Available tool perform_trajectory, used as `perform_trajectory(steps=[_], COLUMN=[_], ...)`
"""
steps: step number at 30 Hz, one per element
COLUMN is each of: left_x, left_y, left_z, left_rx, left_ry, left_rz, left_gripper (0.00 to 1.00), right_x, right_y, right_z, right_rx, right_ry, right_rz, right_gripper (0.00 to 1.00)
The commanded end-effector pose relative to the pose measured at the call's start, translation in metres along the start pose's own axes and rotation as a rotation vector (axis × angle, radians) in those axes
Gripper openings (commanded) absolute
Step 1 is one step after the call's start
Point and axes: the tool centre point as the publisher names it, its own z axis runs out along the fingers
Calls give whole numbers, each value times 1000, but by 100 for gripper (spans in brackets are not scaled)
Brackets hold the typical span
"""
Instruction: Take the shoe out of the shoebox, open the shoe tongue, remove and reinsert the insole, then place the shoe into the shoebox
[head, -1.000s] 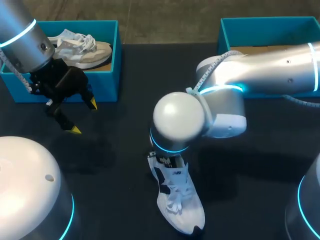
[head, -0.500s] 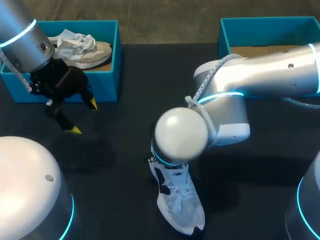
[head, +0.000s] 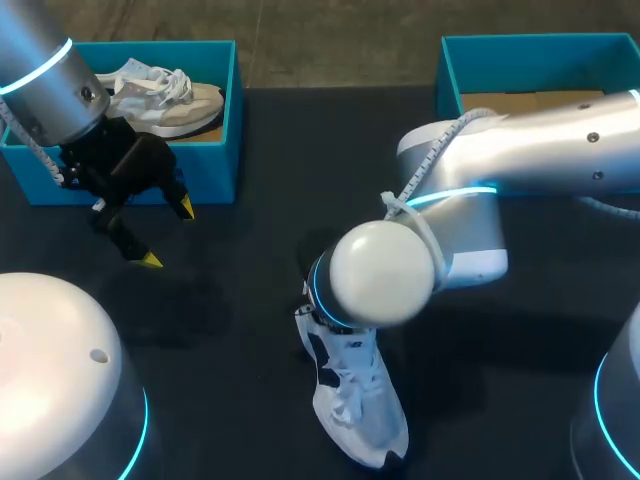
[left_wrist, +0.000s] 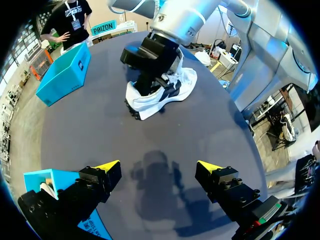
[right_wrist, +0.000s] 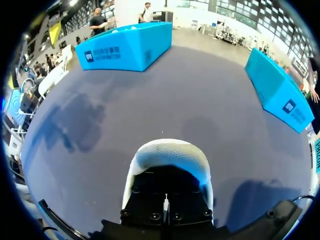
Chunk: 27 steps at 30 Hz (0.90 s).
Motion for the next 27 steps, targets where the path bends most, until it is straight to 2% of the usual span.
perform_trajectory(steps=[1, 7, 15, 21, 27], left_x=[1, 1, 1, 1, 1], left_y=[0, 0, 0, 0, 0], left_z=[-1, -1, -1, -1, -1], left_rx=[-3, -3, -3, -3, -3], left_ry=[0, 0, 0, 0, 0], left_rz=[0, 0, 0, 0, 0], left_gripper=[100, 100, 100, 100, 100], right_x=[2, -2, -4, -7, -9], right_y=[-3, -9, -22, -28, -33], right_z=[20, 27, 18, -2, -16], right_rx=[17, 39, 175, 181, 164], right_ry=[13, 23, -50, -86, -75], right_rz=[0, 11, -3, 0, 7], right_gripper=[0, 0, 0, 0, 0])
